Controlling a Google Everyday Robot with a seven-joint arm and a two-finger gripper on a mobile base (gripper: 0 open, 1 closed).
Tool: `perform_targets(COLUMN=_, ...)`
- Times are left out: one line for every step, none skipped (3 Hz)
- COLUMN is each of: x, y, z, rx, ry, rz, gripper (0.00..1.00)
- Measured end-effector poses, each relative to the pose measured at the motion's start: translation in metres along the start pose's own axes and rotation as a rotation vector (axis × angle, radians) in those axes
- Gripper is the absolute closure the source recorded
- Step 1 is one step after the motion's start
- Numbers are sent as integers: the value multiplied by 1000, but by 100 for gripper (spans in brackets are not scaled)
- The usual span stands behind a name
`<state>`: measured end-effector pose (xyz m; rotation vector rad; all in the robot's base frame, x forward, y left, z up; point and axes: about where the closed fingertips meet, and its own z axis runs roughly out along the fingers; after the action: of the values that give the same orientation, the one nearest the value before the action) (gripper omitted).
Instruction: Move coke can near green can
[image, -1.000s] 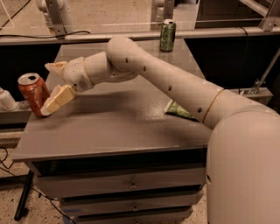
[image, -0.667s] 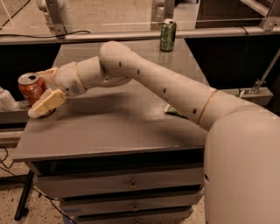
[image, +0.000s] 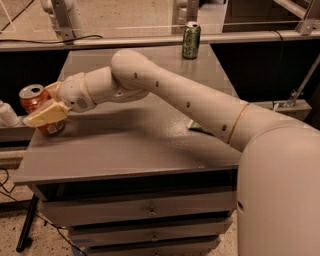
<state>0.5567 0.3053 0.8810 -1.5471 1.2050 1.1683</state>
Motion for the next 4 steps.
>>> perform_targets(x=3, y=-9, z=-46, rx=114, ry=30, rz=37, gripper=87)
perform_targets(x=-2, y=-14, z=-125, rx=289, ry=50, rz=58, gripper=100)
perform_targets(x=2, y=-16, z=-147, rx=323, ry=52, rz=63, gripper=100)
perform_targets(x=1, y=-15, z=-142, rx=315, ry=51, rz=61, gripper=100)
